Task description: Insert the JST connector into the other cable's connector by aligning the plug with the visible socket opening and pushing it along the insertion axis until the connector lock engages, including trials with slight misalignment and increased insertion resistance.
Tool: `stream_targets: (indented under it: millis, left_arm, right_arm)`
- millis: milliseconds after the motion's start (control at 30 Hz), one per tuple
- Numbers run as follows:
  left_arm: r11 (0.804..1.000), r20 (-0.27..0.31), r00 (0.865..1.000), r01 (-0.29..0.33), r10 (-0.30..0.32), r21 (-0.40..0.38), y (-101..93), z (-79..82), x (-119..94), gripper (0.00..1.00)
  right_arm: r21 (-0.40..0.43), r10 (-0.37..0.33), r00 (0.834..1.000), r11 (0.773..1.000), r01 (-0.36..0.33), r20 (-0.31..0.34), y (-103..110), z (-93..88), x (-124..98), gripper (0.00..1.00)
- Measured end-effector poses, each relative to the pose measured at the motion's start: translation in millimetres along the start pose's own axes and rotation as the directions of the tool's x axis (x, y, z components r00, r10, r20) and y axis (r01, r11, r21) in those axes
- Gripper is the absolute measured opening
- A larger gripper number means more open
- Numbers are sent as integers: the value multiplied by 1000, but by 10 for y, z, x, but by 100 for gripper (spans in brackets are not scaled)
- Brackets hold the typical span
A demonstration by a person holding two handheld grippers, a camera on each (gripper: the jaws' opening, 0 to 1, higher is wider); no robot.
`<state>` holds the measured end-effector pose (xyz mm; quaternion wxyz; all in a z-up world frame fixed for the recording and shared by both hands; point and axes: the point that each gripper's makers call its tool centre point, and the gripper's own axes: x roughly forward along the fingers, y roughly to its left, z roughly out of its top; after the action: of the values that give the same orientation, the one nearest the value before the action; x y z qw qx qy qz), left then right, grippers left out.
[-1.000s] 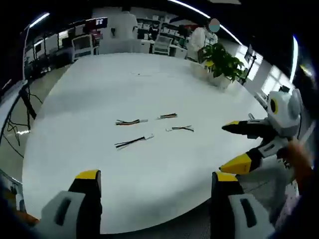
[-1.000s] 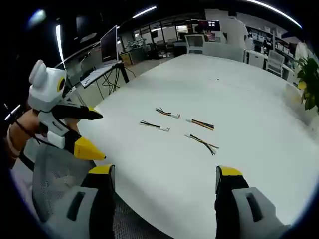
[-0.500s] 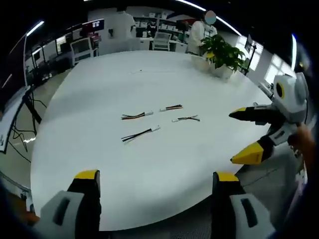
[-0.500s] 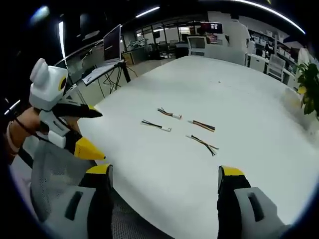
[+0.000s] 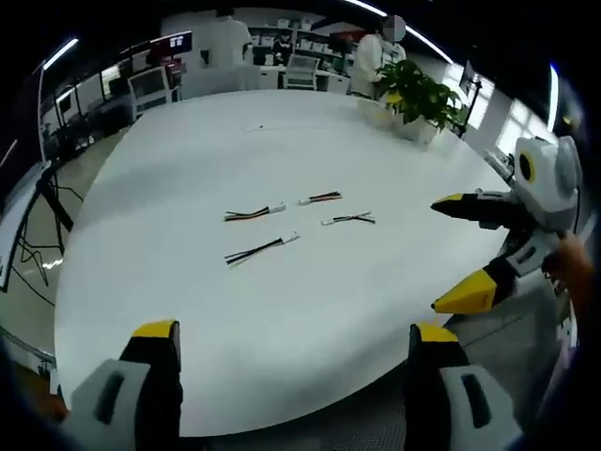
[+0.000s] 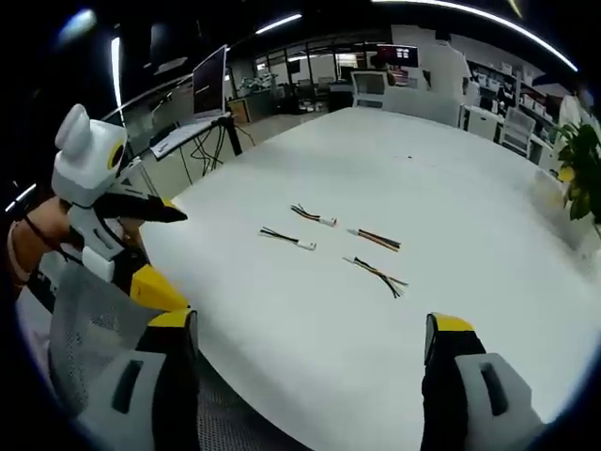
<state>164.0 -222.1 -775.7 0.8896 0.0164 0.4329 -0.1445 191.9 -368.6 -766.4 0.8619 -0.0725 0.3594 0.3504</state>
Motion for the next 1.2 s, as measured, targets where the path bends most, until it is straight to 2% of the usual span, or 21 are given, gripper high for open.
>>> stream_targets:
  millis: [367, 567, 633, 833, 1033, 1200]
  left_arm:
    - [1000, 8, 1000, -6, 6, 4, 1, 29, -12, 99]
    - [1000, -13, 1000, -6, 6, 30, 0, 4, -1, 99]
    - [999, -30, 999, -13, 15, 38, 13, -22, 6, 99]
    - [999, -31, 999, -24, 26, 43, 63, -17, 8, 99]
    - [998, -34, 999, -32, 33, 49, 104, -27, 10, 99]
    - [997, -7, 1000, -29, 30, 75, 116, 31, 22, 96]
  right_arm:
    - [4, -2, 1000, 1000, 2, -8, -48, -26, -19, 100]
    - [7, 6, 1000, 1000, -6, -12, -33, -41, -11, 100]
    - [2, 13, 1000, 1000, -13, -19, -24, -56, -1, 99]
    - [-10, 12, 1000, 1000, -12, -23, -32, -75, 13, 95]
    - [4, 6, 1000, 1000, -6, -2, -53, -31, -2, 90]
    - [-2, 7, 1000, 1000, -7, 13, -70, -7, -6, 88]
